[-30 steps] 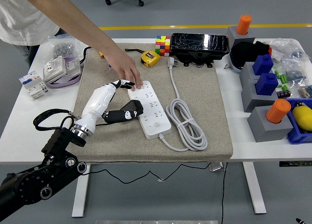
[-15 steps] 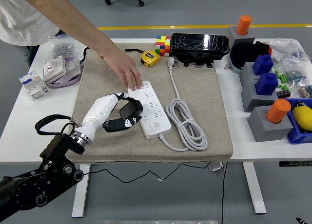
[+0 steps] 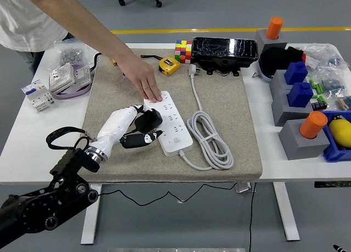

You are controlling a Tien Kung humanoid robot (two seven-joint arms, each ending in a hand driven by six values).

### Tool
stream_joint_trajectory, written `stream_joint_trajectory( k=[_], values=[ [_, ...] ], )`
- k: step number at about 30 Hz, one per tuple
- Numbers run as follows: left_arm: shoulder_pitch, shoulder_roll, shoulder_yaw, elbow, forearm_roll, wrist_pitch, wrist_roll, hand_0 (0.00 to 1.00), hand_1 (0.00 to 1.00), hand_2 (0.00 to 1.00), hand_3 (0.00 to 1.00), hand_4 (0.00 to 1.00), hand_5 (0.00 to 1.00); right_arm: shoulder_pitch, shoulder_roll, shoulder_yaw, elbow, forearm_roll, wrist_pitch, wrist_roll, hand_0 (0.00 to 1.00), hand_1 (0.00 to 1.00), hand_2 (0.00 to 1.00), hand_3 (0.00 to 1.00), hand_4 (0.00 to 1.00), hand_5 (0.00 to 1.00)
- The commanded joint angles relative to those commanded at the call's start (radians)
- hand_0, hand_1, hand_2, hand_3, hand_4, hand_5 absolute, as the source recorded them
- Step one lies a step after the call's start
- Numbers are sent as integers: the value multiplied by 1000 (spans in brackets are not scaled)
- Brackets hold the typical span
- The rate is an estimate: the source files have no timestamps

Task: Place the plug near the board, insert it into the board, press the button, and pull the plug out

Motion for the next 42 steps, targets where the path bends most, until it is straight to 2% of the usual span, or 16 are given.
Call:
stream_joint_trajectory(
  k=[9, 20, 27, 35, 39, 42],
  values=[
    [-26, -21, 24, 12, -3, -11, 6, 718, 764, 719, 646, 815, 434, 1, 1, 1, 1, 1, -1, 2, 541, 641, 657, 558, 896, 418],
    [-64, -67, 48, 83, -32, -22, 16, 719, 763, 719, 648, 814, 434, 1, 2, -3, 1, 2, 0, 2, 541, 640, 656, 558, 897, 418],
    [-74, -87, 34, 121, -43, -23, 16, 719, 760, 719, 650, 816, 436, 1, 1, -6, 1, 3, -1, 2, 542, 642, 656, 557, 897, 418],
    [-70, -85, 0, 124, -37, -21, 10, 717, 756, 719, 647, 816, 437, 0, 2, -2, 2, 1, -1, 2, 542, 640, 656, 557, 896, 418],
    [-62, -79, -2, 103, -39, -18, -1, 712, 749, 716, 648, 817, 439, 0, 3, 0, 2, 0, -1, 2, 541, 640, 656, 557, 896, 418],
    [-52, -73, -5, 66, -44, -8, -17, 712, 749, 716, 648, 817, 439, -1, 4, 0, 4, -1, -1, 3, 541, 640, 656, 557, 896, 418]
  ],
)
